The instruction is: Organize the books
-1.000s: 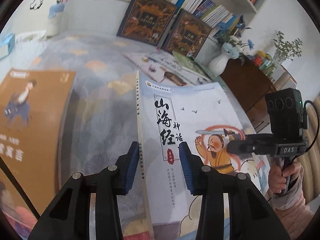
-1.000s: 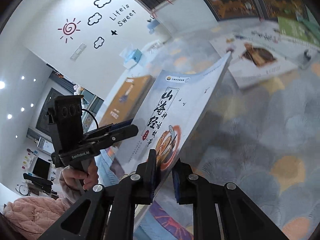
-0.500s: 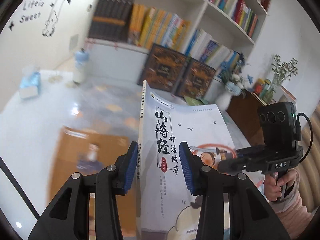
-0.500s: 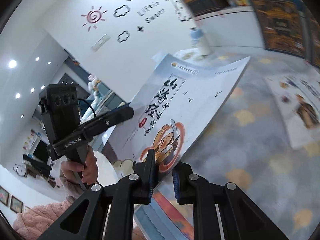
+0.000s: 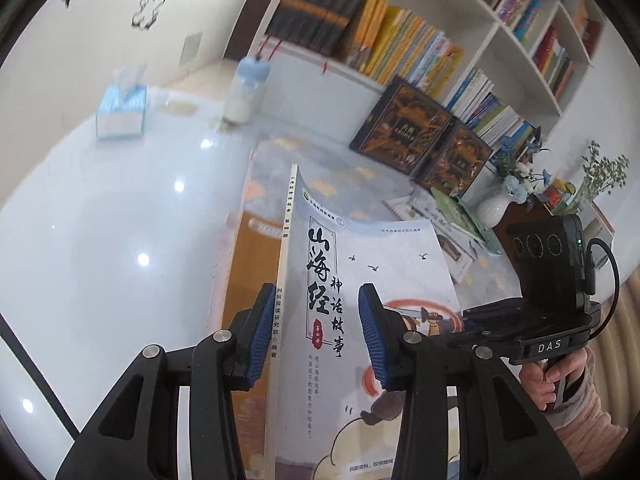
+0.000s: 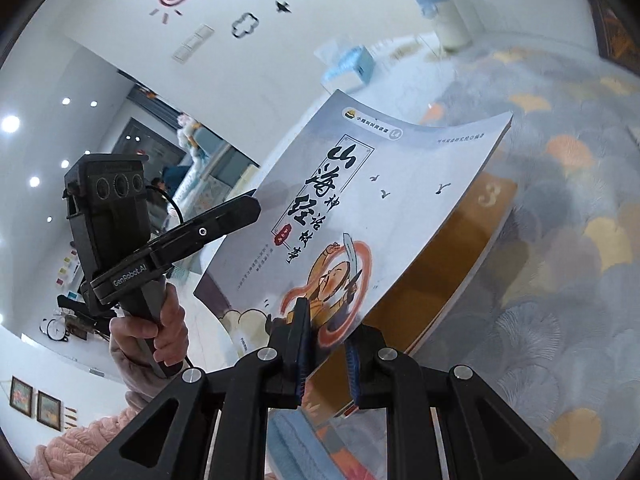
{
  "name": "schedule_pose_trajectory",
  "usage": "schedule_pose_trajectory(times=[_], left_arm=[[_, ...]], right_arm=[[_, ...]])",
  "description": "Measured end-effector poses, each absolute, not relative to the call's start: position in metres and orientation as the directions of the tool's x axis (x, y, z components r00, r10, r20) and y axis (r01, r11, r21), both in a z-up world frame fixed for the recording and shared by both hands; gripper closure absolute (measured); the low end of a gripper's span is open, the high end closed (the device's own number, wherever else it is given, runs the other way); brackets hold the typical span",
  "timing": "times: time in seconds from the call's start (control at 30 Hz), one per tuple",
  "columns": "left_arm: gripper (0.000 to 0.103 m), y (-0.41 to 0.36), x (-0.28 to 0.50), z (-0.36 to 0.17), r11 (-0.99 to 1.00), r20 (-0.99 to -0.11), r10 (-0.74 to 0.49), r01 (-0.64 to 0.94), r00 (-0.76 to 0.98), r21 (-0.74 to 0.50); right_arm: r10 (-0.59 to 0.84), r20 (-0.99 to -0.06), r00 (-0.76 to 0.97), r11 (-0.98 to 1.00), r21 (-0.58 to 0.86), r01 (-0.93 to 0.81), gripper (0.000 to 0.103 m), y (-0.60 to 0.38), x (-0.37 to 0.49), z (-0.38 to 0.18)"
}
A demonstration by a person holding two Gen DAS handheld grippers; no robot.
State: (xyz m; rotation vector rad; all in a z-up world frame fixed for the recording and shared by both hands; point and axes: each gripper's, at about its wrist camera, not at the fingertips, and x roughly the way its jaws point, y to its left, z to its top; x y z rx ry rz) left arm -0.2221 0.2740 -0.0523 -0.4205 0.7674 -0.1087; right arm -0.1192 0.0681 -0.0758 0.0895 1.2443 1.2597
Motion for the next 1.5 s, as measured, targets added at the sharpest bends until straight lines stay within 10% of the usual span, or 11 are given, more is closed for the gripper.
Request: schedule_pose_trajectory(times=[0.53, 0.7, 0.83, 1.5], left_arm=[[0.061, 0.276, -0.212, -0.084, 0.956, -0.739, -0.132, -0.113, 0.661, -0.272], [0.056, 0.273, -0.211, -0.077, 0.965, -0.742, -0.07, -0.143, 0.666, -0.22], [0.041, 0.274, -0.213, -0.067, 0.966, -0.736, -0.022, -0.175, 0.676, -0.189], [0.038, 0.276, -0.249, -0.027, 0.937, -0.676, 0.066, -0.278, 0.734, -0.212]], right_arm=[[0.696, -0.689, -0.203, 0.455, 0.642, -0.617, 0.083, 0.083, -0.105, -0.101], [0.713, -0.661, -0.234, 0.446, 0.685, -0.576, 0.042, 0.08, -0.109, -0.098], [0.687, -0.692, -0.221, 0.453, 0.646, -0.614, 0.031, 0.088, -0.118, -0.091], [0.533, -0.814, -0.232, 0.494, 0.522, -0.696, 0.028, 0.118, -0.129, -0.081]])
